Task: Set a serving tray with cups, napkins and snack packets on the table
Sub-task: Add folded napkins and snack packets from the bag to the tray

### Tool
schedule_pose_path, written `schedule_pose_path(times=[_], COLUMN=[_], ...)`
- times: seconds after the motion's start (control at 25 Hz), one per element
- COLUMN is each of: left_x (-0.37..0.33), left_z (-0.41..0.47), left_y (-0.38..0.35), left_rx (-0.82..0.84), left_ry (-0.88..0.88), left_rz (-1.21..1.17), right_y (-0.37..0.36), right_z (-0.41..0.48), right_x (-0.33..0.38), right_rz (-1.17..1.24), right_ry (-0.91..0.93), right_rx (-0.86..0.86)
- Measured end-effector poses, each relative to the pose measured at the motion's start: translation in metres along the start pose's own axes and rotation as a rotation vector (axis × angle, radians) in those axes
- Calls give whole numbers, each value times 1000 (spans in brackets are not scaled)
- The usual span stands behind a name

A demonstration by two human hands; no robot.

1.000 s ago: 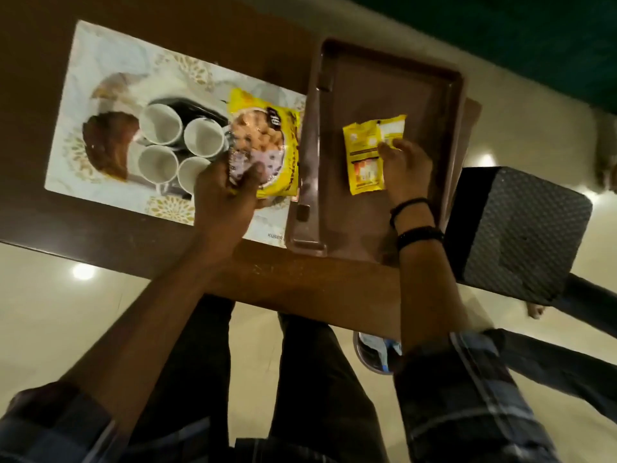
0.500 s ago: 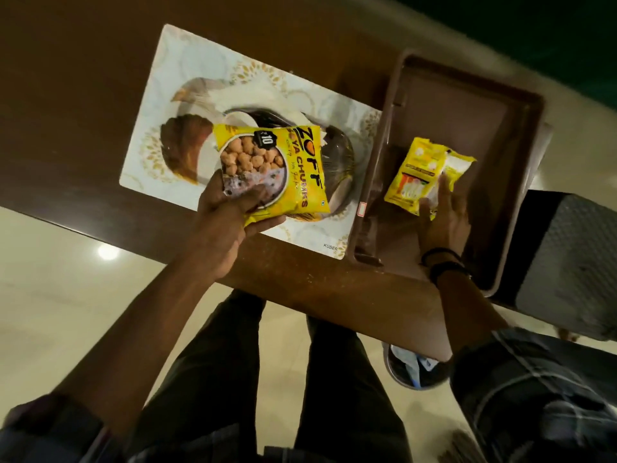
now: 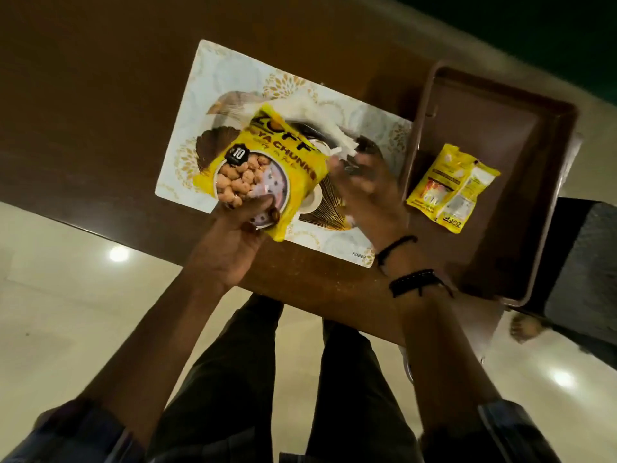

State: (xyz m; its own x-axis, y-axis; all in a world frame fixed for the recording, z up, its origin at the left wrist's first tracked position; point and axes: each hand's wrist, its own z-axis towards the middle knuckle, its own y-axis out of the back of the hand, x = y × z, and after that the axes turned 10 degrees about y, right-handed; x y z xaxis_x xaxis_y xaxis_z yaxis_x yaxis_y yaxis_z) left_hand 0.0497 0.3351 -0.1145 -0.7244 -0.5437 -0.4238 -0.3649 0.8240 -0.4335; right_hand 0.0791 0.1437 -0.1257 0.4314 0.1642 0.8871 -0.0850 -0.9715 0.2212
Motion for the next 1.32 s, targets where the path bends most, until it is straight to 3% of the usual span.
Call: schedule_pose_path(times=[0.04, 0.12, 0.2, 0.24, 0.32, 0.4, 0.48, 0.56, 0.64, 0.68, 0.8, 1.04, 1.16, 1.32], left_x=[-1, -8, -26, -36, -54, -58, -50, -43, -38, -37, -29, -25, -34, -54], left_z=[-3, -10, -12, -11, -4, 5, 8, 10, 11, 11, 5, -6, -10, -9], left_y=[-2, 2, 15, 21, 23, 15, -1, -11, -11, -9, 0, 14, 19, 28], left_rx=[-13, -9, -22, -35, -17, 19, 22, -64, -167, -202, -212, -260, -287, -337], left_ry=[34, 55, -98, -157, -55, -11, -97, -166, -208, -222, -233, -197, -223, -283], left_rz=[53, 203, 420, 492, 439, 641, 884, 867, 782, 753, 728, 602, 514, 489], right_y=[-18, -32, -21, -12, 4, 9, 17, 42, 78, 93, 116, 141, 145, 140], right_z=[-3, -3, 2, 4, 3, 1, 1, 5, 12, 13, 10, 30, 35, 32], right_x=[3, 12, 12, 10, 9, 7, 0, -18, -54, -71, -121, -138, -129, -131], right_rz=[153, 388, 469, 469, 375, 245, 267, 216, -161, -368, -776, -1028, -988, -948], right_ry=[-63, -127, -98, -85, -64, -28, 16, 78, 107, 69, 20, 198, 317, 104], right_rx=[108, 149, 215, 297, 479, 529, 323, -122, -454, -456, -198, -340, -365, -168])
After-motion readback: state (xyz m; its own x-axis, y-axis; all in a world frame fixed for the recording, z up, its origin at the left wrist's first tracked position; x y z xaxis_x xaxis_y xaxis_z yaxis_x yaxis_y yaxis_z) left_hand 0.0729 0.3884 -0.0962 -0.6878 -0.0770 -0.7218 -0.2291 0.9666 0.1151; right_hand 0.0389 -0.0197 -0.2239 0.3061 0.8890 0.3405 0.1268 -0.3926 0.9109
